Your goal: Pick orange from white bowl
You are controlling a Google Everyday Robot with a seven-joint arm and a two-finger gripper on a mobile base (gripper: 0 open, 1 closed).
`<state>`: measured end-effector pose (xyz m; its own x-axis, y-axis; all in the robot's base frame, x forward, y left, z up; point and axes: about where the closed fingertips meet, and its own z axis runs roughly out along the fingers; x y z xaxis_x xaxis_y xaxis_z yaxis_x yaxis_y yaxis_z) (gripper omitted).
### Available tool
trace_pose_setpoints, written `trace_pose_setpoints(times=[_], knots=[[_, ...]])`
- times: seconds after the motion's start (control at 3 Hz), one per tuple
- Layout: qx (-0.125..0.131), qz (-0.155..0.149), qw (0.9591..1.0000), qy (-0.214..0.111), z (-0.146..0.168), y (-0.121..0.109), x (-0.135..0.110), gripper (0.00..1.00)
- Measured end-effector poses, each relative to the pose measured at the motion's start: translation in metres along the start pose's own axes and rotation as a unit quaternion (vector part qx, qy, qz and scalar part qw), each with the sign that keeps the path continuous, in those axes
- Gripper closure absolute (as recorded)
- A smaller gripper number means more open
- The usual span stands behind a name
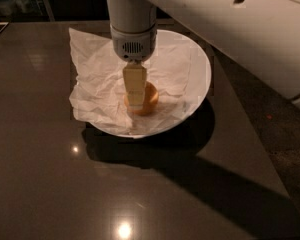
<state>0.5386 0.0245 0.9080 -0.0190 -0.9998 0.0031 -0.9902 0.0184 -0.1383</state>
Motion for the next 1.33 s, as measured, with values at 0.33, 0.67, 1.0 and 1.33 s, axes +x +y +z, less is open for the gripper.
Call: trace_pose_setpoints(times=[0.33, 0.67, 1.0, 1.33], knots=[[-0.021, -0.001, 0.9998, -0.001, 0.017, 0.001, -0.004, 0.19], [-0.044, 0.001, 0.9990, -0.004, 0.034, 0.003, -0.005, 0.19], [-0.057, 0.000, 0.9984, -0.006, 0.046, 0.005, -0.003, 0.37], [-0.048, 0.000, 0.9987, -0.015, 0.046, 0.001, -0.008, 0.60]])
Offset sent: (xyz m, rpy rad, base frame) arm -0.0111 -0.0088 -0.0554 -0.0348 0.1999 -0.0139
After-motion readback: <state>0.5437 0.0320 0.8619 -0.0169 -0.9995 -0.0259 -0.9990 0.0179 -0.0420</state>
